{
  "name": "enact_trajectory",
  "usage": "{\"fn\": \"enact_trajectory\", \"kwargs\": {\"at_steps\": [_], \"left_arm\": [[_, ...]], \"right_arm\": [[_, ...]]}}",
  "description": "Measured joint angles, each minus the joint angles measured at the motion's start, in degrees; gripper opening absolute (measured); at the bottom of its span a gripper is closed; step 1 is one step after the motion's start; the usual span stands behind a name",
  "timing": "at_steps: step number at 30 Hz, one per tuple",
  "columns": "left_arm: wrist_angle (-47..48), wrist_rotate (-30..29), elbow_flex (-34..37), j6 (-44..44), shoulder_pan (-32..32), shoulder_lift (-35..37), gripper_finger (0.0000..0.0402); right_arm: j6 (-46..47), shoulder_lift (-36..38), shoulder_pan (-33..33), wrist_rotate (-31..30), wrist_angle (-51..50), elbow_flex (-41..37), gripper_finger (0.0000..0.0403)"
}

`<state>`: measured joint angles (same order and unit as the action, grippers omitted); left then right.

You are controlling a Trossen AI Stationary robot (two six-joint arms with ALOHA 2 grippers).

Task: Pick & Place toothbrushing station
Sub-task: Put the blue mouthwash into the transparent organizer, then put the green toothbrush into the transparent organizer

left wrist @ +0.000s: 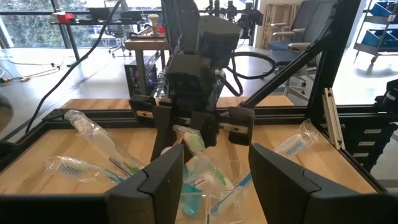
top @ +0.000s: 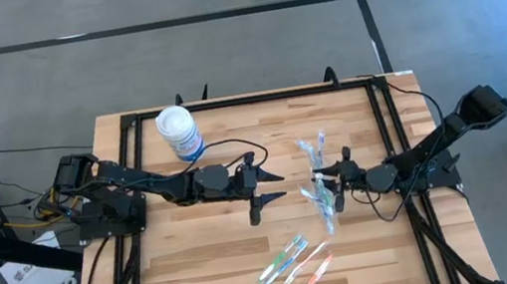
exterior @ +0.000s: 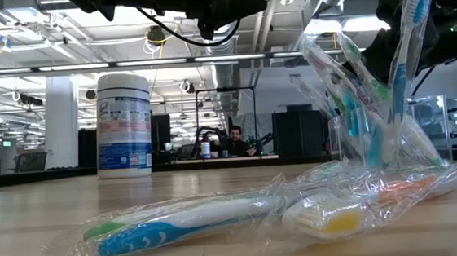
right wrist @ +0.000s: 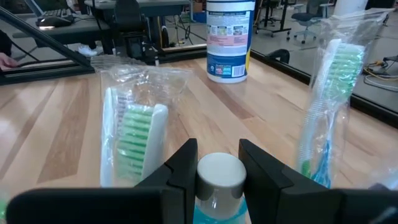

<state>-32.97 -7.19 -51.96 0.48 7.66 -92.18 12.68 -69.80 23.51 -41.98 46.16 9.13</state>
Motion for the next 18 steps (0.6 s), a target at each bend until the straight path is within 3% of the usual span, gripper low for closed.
{"fn": "enact_trajectory", "kwargs": {"at_steps": [9,18], "left_arm": [[0.02,-0.01,0.0,0.01,0.0,0.0,0.0176],[0.02,0.01,0.0,-0.01,-0.02,0.0,0.0176]], "right_arm": [[-0.04,0.02,0.0,0.0,-0.27,0.0,0.0133],[-0.52,0.02,0.0,0.0,-0.24,0.0,0.0087]]}}
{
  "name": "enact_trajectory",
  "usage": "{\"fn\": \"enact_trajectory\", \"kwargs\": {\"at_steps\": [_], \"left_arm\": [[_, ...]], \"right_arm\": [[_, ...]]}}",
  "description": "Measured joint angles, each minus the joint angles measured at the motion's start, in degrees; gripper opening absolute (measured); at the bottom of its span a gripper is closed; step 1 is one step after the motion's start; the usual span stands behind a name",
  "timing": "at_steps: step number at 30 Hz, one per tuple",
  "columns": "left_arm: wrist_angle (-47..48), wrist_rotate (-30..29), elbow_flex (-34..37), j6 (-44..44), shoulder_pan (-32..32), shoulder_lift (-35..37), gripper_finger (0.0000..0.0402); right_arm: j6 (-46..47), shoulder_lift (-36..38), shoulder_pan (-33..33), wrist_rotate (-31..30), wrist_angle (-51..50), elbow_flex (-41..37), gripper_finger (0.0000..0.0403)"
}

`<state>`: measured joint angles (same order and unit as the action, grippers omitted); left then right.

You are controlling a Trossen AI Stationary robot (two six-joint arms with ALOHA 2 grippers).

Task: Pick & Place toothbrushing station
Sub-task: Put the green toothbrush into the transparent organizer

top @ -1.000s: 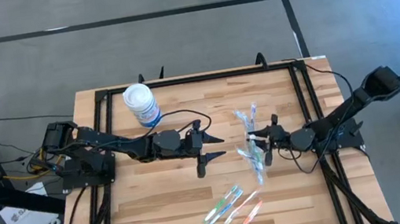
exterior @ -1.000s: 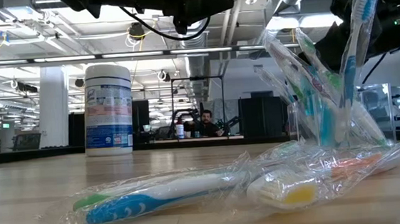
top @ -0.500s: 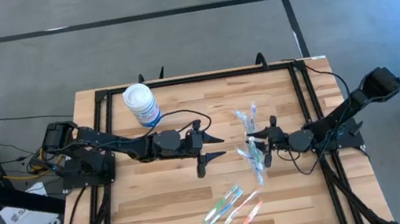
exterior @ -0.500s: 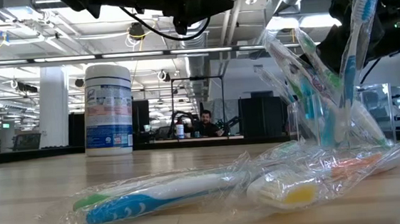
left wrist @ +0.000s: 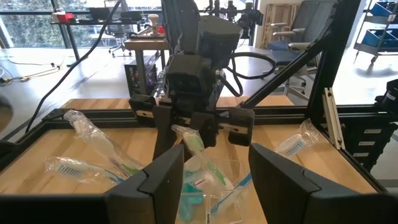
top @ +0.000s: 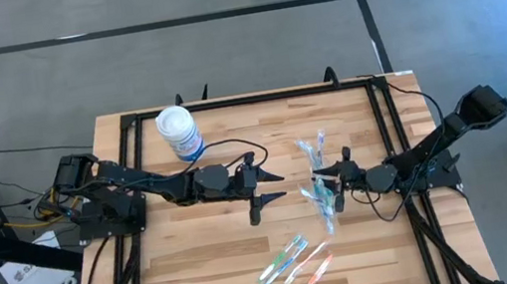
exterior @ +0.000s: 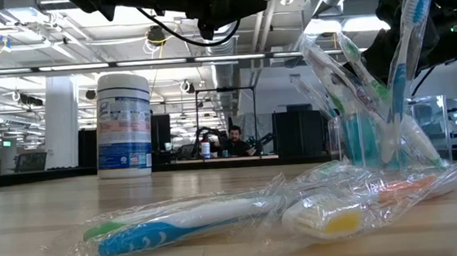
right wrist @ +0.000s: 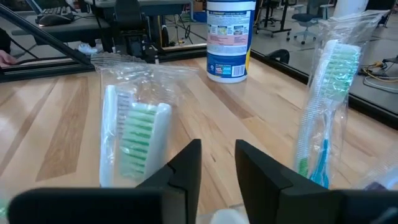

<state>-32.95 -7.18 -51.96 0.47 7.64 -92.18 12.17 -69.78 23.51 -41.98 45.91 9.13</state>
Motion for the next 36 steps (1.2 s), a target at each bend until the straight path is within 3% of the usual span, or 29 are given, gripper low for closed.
{"fn": "enact_trajectory", "kwargs": {"at_steps": [14,20,29,36], "left_arm": [[1.14,0.14,0.0,1.77,0.0,-0.02,0.0176],[1.88,5.6,0.0,4.43,0.29,-0.02,0.0176],[9.41,5.72,0.0,7.37,3.28,-0.02,0.0176],[13.2,5.73,0.0,12.09,7.11,-0.02,0.0171]], "right_arm": [[-7.74,7.15,0.15,-0.04,0.41,0.0,0.0071],[-11.25,11.9,0.15,-0.04,-0.26,0.0,0.0071],[-13.73,18.23,2.87,-0.05,-2.4,0.15,0.0071],[-13.46,20.84,6.93,-3.4,-18.1,6.98,0.0071]]}}
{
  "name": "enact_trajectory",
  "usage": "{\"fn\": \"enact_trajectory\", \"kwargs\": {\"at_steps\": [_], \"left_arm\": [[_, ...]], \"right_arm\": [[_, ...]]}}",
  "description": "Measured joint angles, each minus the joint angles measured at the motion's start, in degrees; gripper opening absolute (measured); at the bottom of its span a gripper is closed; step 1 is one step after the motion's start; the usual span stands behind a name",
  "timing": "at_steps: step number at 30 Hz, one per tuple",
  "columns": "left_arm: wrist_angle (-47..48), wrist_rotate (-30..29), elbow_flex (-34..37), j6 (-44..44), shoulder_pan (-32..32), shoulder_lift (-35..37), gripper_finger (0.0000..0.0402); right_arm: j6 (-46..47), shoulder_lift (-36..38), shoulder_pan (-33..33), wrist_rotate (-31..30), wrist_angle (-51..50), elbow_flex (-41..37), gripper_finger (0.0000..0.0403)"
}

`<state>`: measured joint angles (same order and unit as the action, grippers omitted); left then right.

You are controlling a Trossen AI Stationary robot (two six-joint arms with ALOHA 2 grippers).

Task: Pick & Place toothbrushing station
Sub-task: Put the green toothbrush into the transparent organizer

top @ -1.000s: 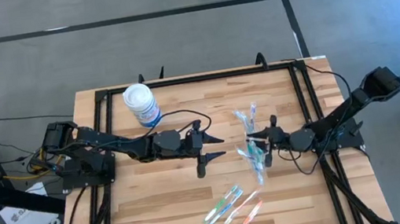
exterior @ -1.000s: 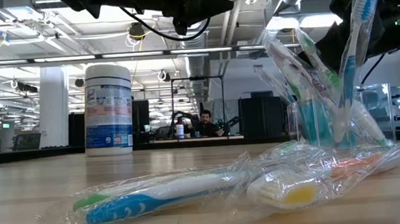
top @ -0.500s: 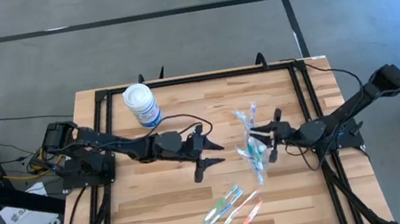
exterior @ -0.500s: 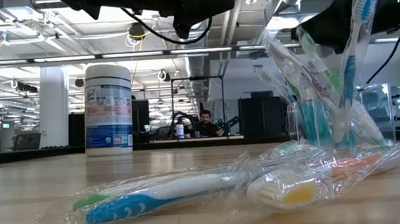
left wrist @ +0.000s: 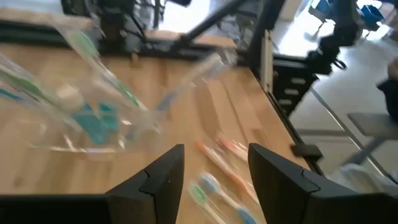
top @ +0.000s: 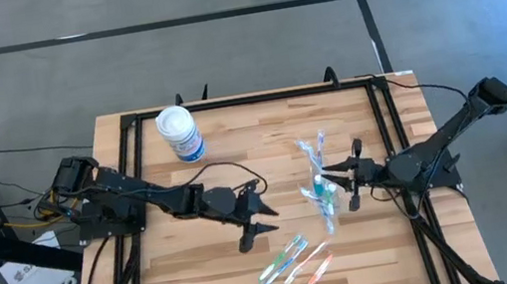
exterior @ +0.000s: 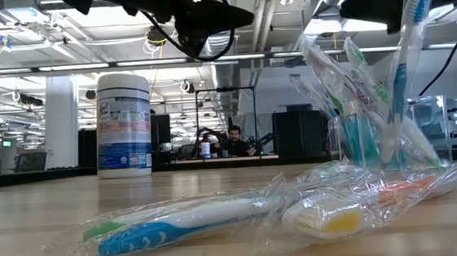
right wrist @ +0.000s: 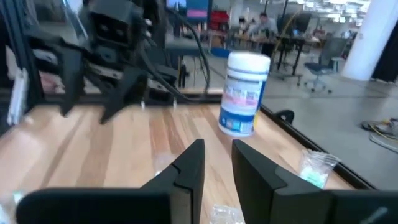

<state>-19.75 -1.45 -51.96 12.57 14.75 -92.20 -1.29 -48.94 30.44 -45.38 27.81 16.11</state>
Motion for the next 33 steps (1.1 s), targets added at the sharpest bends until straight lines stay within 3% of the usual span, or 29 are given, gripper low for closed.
{"fn": "enact_trajectory", "kwargs": {"at_steps": [9,33], "left_arm": [[3.48,-2.6,0.0,4.51,4.44,-3.64,0.0144],[-7.72,-1.09,-0.43,16.92,4.69,-19.45,0.0178]], "right_arm": [[7.11,-0.12,3.37,-2.13,-17.48,8.59,0.0071],[7.36,-0.12,4.78,-2.72,-18.43,9.04,0.007]]}}
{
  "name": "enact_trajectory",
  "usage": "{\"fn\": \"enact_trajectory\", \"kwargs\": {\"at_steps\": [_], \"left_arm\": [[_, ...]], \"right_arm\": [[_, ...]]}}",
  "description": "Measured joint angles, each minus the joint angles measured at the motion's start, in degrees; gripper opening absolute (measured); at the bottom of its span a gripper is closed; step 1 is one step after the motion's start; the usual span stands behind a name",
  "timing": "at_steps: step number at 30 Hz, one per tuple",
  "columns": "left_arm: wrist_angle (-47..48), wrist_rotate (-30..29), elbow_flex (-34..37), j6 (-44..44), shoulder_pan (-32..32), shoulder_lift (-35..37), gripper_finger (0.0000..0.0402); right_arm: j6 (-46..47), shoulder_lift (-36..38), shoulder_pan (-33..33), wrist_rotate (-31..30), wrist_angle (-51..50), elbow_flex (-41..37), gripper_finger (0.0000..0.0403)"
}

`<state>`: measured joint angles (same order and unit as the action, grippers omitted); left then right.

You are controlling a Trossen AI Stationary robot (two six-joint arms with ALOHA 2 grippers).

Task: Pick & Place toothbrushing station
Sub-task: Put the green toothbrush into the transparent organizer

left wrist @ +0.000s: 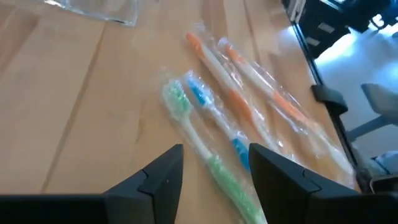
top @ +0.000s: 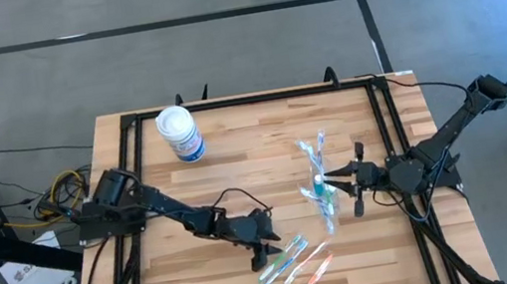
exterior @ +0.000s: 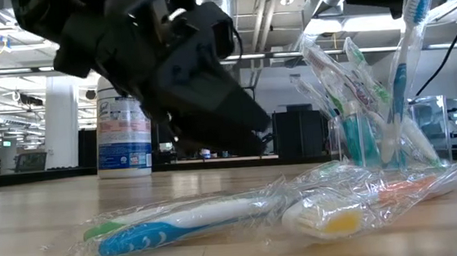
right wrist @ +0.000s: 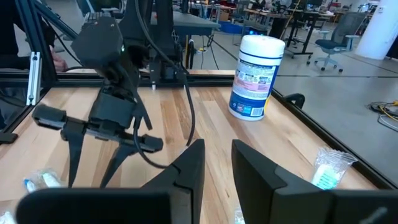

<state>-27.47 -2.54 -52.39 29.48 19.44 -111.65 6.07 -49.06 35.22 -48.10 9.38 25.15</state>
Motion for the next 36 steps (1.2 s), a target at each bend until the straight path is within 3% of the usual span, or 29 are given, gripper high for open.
{"fn": "enact_trajectory", "kwargs": {"at_steps": [7,15,36], "left_arm": [[-0.37,0.89,-3.49,-0.51,-0.14,-4.49,0.0179],[-0.65,-1.51,-3.91,-0.58,-0.24,-4.95,0.0177],[-1.41,-0.38,-7.11,2.02,-0.46,-9.79,0.0177]], "right_arm": [[0.0,0.0,0.0,0.0,0.0,0.0,0.007],[0.0,0.0,0.0,0.0,-0.08,0.0,0.007],[0.0,-0.02,0.0,0.0,-0.39,-0.02,0.007]]}}
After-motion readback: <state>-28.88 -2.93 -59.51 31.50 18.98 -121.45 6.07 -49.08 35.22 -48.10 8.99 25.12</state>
